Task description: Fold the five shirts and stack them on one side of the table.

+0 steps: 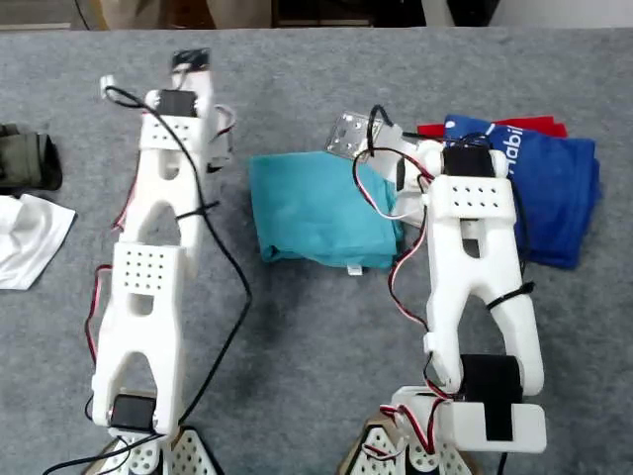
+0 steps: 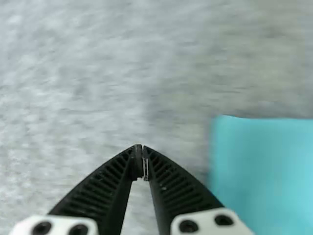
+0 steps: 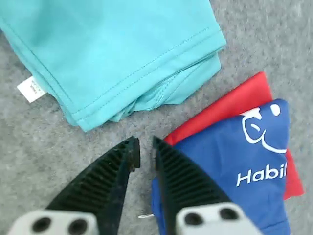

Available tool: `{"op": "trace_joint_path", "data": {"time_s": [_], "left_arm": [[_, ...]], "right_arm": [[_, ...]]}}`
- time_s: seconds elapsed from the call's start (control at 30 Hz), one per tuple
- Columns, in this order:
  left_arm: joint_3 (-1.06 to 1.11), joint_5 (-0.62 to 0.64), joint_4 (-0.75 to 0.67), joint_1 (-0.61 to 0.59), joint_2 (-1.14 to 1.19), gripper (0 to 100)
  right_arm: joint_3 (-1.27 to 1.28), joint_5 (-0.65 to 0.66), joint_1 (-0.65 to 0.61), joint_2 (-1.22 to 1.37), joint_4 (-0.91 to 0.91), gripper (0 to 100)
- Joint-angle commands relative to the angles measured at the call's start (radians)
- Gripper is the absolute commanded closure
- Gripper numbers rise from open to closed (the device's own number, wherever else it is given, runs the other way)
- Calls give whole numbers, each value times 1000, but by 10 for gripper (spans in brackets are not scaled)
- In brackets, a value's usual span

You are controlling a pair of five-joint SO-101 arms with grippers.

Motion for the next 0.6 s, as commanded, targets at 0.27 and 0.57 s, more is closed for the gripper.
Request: {"op": "trace_joint_path", "data": {"time_s": [0.27, 0.57], "left_arm": [[-103, 198, -150, 120, 12, 981], [-109, 192, -166, 110, 133, 981]], "right_arm": [[-487, -419, -114, 504, -124, 994], [-1251, -445, -64, 1110, 55, 994]]}}
